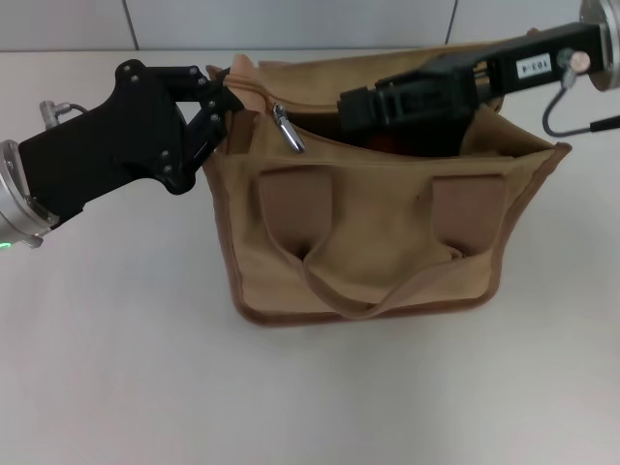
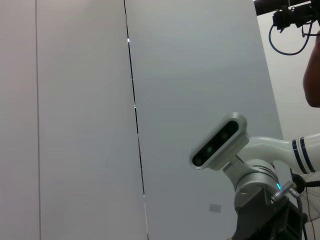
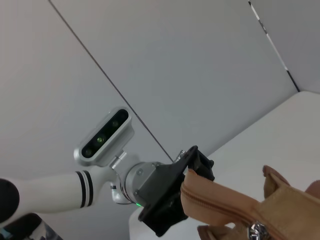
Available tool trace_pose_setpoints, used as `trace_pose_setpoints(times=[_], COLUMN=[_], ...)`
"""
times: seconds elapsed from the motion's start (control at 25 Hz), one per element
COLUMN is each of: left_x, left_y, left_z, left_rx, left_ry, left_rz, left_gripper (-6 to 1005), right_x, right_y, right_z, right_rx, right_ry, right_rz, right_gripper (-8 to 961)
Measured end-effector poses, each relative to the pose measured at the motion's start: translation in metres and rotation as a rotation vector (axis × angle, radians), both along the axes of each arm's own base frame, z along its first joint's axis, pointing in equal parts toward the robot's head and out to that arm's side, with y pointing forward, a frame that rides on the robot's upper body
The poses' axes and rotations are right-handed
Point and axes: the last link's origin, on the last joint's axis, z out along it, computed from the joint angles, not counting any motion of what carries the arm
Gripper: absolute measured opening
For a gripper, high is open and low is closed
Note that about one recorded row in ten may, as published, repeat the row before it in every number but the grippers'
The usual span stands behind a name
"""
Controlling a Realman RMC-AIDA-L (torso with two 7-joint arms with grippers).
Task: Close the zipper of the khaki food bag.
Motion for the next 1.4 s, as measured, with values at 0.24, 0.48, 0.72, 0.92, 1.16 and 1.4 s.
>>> trace_pose_setpoints(times=[0.24, 0.48, 0.72, 0.92, 1.16, 1.4], left_x=[0.0, -0.001, -0.001, 0.001, 0.004, 0.011], left_y=[0.0, 0.0, 0.0, 0.001, 0.002, 0.006], left_z=[0.0, 0.0, 0.0, 0.0, 0.0, -0.001], left_rx=[0.001, 0.002, 0.002, -0.001, -0.004, -0.006], left_ry=[0.001, 0.001, 0.001, 0.002, 0.002, -0.006], left_rz=[-0.001, 0.001, 0.0, -0.005, -0.016, -0.036], left_gripper=[35, 35, 35, 35, 35, 36], right_x=[-0.015, -0.024, -0.027, -0.032, -0.042, -0.044], right_y=[0.007, 0.012, 0.014, 0.015, 0.014, 0.016], right_z=[0.002, -0.007, -0.017, -0.027, -0.04, -0.041], right_rx=[-0.056, -0.087, -0.088, -0.084, -0.085, -0.072], right_ry=[-0.022, -0.113, -0.152, -0.183, -0.193, -0.192], right_rz=[-0.078, -0.108, -0.115, -0.109, -0.09, -0.093], right_gripper=[372, 331, 331, 332, 332, 332])
